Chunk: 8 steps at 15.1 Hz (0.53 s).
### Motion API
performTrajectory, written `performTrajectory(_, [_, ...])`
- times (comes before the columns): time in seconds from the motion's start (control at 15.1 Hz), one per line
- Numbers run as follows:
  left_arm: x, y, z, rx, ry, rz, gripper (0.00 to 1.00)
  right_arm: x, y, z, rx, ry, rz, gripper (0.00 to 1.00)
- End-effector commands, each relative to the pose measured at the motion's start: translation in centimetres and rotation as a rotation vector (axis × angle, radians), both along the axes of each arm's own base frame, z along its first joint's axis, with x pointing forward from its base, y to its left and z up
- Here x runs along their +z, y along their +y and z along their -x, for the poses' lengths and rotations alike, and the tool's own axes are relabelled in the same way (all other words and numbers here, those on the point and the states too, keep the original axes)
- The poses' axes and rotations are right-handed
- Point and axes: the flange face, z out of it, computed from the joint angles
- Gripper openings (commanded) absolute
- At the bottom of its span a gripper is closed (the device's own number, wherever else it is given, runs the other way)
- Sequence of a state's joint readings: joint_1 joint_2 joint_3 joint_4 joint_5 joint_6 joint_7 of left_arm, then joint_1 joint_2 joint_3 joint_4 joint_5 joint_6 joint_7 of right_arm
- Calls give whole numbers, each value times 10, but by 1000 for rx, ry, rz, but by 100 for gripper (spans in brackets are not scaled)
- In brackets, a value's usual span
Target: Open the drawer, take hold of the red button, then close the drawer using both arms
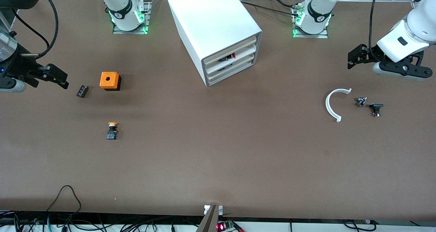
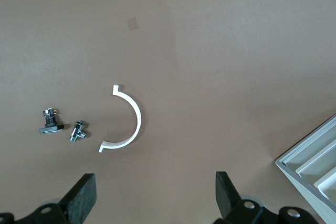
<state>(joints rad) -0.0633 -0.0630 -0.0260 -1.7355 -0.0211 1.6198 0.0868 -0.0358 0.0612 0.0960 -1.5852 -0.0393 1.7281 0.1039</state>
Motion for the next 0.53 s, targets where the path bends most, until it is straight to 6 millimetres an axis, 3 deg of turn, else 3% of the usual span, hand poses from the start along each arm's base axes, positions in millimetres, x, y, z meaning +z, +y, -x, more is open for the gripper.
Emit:
performTrajectory(0.0, [7,-2,0,2,2,-24,100,2,1,-1,-22,-6,-5,99])
performTrajectory(0.46, [8,-2,0,2,1,-23,100,12,-1,-7,-12,-22,2,99])
